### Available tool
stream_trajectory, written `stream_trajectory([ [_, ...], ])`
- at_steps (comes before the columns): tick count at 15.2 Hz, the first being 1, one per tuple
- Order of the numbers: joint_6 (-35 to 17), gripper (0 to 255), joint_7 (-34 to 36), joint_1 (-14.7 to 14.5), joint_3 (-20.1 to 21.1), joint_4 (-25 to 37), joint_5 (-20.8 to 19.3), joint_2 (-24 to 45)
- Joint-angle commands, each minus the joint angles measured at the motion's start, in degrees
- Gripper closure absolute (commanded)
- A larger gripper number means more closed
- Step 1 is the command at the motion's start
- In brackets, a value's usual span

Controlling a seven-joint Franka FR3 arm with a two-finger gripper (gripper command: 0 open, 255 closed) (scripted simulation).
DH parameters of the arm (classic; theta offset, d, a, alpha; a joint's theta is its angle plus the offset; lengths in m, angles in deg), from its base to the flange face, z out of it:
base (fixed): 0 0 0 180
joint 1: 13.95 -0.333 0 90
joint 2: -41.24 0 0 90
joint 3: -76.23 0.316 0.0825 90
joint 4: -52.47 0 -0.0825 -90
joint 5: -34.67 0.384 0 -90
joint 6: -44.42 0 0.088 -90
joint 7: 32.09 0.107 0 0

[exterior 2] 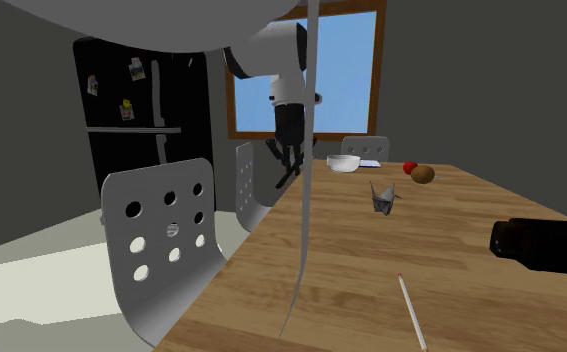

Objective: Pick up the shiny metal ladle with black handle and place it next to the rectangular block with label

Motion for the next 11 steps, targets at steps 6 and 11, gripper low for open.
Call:
stream_trajectory([
  [6,-3.7,255,-6.4,4.5,-2.3,-11.6,0.4,-8.5],
  [11,-6.1,255,-12.0,8.0,-4.8,-18.9,0.3,-13.9],
])
